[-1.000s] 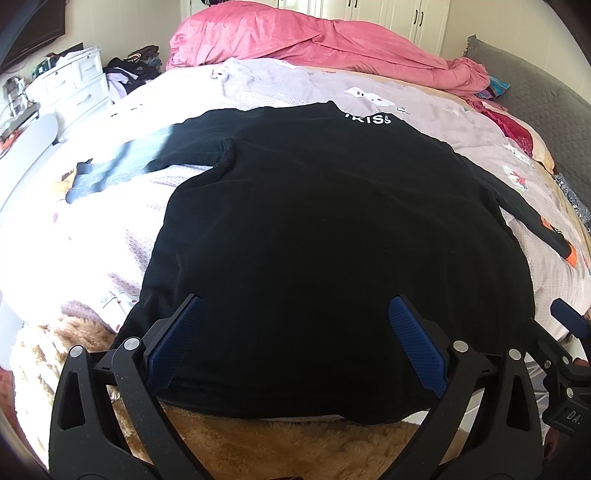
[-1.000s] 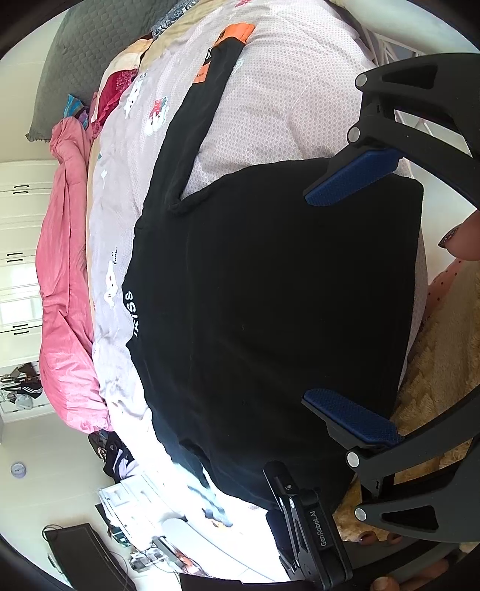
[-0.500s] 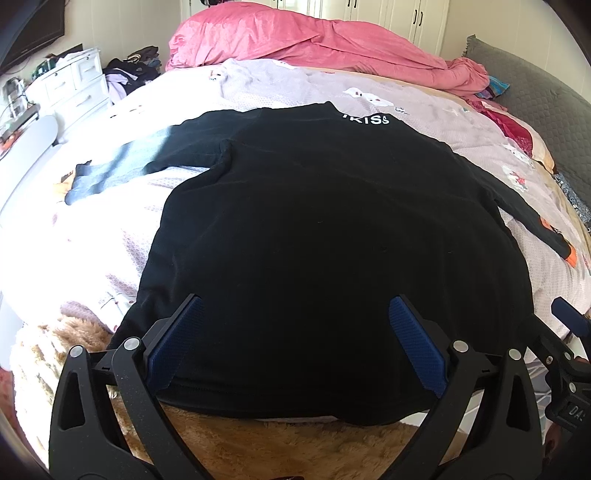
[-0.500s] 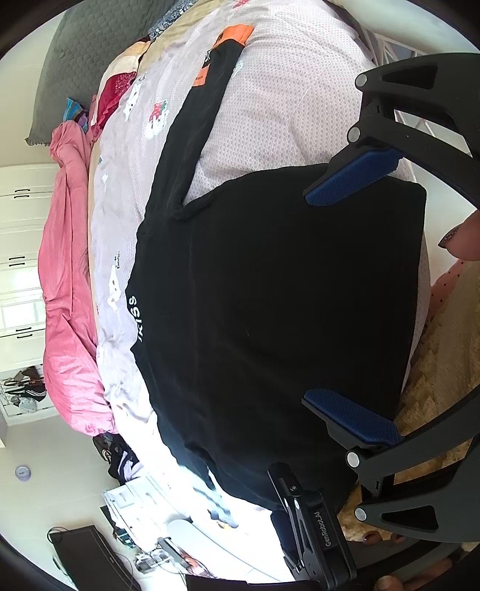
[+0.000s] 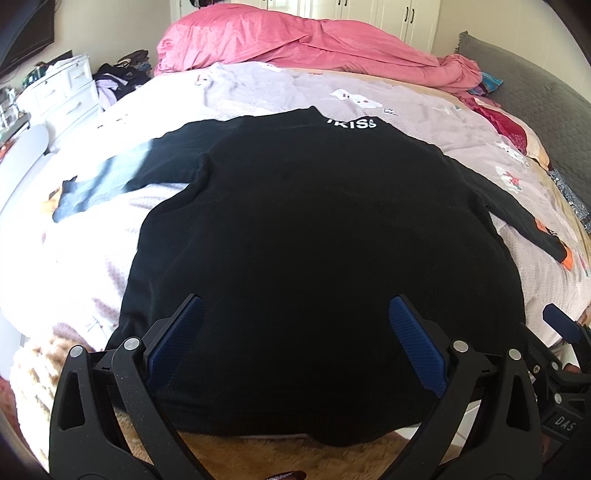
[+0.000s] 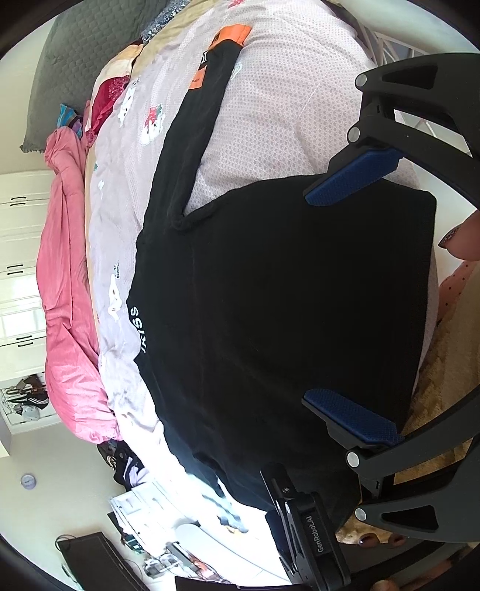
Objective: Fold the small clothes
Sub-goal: 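Move the right gripper to the orange sleeve cuff and grasp it, then carry the sleeve across the shirt body with the right gripper and release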
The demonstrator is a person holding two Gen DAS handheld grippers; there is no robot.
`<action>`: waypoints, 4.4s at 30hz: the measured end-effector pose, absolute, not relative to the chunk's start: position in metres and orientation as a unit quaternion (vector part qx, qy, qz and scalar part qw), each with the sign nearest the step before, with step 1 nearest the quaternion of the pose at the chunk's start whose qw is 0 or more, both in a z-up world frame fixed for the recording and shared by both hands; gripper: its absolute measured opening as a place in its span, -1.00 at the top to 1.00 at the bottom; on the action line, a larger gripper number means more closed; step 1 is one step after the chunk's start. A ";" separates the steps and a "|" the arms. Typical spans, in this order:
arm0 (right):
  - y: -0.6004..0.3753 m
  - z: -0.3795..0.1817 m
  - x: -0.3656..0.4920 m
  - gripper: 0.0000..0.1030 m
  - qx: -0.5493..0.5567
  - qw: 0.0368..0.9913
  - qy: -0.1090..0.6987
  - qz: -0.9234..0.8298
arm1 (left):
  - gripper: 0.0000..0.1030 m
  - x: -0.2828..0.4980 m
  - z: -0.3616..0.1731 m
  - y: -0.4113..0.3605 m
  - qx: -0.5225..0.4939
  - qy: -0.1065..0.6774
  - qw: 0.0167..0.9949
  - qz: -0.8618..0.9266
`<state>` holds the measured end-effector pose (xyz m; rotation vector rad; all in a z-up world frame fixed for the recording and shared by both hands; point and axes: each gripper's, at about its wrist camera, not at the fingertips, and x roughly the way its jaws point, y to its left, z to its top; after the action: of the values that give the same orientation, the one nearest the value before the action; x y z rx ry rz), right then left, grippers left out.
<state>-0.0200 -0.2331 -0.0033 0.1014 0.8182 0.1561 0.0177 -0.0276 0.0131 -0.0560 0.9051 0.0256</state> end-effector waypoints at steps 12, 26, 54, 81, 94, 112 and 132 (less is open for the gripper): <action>-0.256 -0.006 0.002 -0.92 0.069 0.913 0.399 0.051 | -0.83 0.053 0.017 -0.043 -0.023 0.446 0.894 -0.012; -0.298 -0.011 0.041 -0.92 0.098 0.912 0.399 -0.004 | -0.83 0.100 0.017 -0.064 -0.019 0.461 0.887 -0.033; -0.452 -0.035 0.088 -0.92 0.255 0.859 0.399 -0.196 | -0.83 0.187 0.002 -0.085 -0.011 0.491 0.868 -0.066; -0.544 -0.050 0.114 0.24 0.383 0.849 0.290 -0.219 | -0.83 0.247 -0.002 -0.054 -0.041 0.492 0.869 -0.033; -0.482 0.010 0.131 0.80 0.298 0.911 0.246 -0.145 | -0.83 0.241 0.012 -0.005 -0.090 0.475 0.875 -0.016; -0.314 0.074 0.184 0.84 0.203 0.949 0.234 0.055 | -0.83 0.233 0.029 0.047 -0.176 0.461 0.869 -0.028; -0.139 0.037 0.207 0.84 0.052 0.938 0.294 0.178 | -0.83 0.229 0.015 0.092 -0.270 0.467 0.839 -0.072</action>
<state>0.2069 -0.1388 0.0366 0.1054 0.5997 0.3640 0.2285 0.0923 0.0147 -0.5719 0.9883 -0.1513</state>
